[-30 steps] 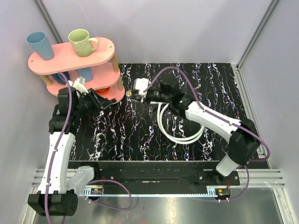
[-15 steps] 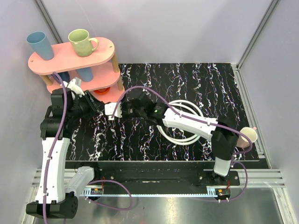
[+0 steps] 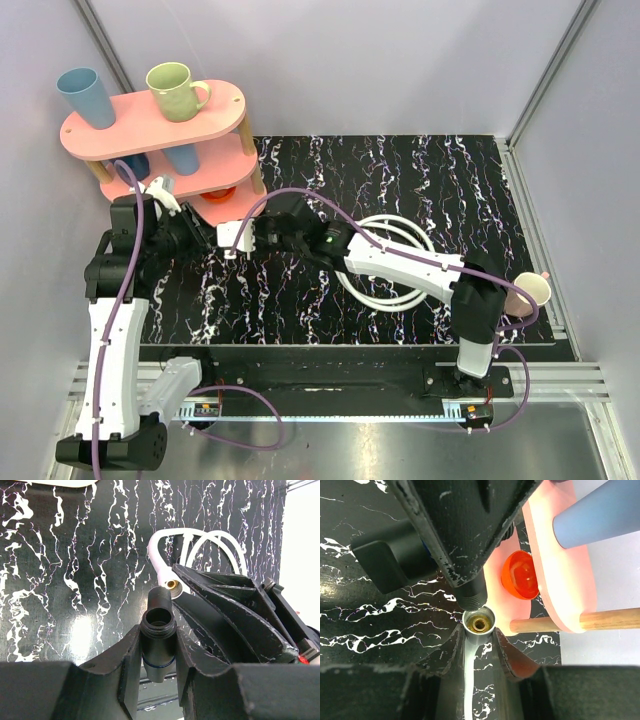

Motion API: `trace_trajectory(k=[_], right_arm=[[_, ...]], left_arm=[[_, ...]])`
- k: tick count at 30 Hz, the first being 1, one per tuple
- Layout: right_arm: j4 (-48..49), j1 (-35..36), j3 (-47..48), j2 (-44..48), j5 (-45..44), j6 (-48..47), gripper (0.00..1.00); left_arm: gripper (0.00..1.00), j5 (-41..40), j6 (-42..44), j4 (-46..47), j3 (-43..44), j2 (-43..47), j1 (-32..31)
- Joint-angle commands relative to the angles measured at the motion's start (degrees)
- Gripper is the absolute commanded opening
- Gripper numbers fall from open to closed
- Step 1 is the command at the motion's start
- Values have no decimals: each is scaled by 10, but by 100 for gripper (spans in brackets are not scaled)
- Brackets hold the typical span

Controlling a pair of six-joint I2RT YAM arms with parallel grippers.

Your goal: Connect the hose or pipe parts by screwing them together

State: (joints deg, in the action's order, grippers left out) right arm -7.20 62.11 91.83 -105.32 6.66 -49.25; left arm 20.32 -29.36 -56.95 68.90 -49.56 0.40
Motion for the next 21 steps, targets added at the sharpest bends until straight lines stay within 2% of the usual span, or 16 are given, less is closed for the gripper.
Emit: trace_trajectory(k=[1, 6, 10, 21], right_arm=[[36, 12, 25, 5, -15, -29, 0], [38, 13, 18, 3, -10, -34, 0], [44, 13, 14, 3, -9, -22, 0], [17, 13, 23, -16, -10, -28, 0]], left_arm=[[0, 2, -5, 26, 16, 8, -1], [0, 20, -16, 40, 4, 3, -1], [0, 51, -33, 69, -38, 0, -1], [0, 56, -36, 97, -70, -20, -1]])
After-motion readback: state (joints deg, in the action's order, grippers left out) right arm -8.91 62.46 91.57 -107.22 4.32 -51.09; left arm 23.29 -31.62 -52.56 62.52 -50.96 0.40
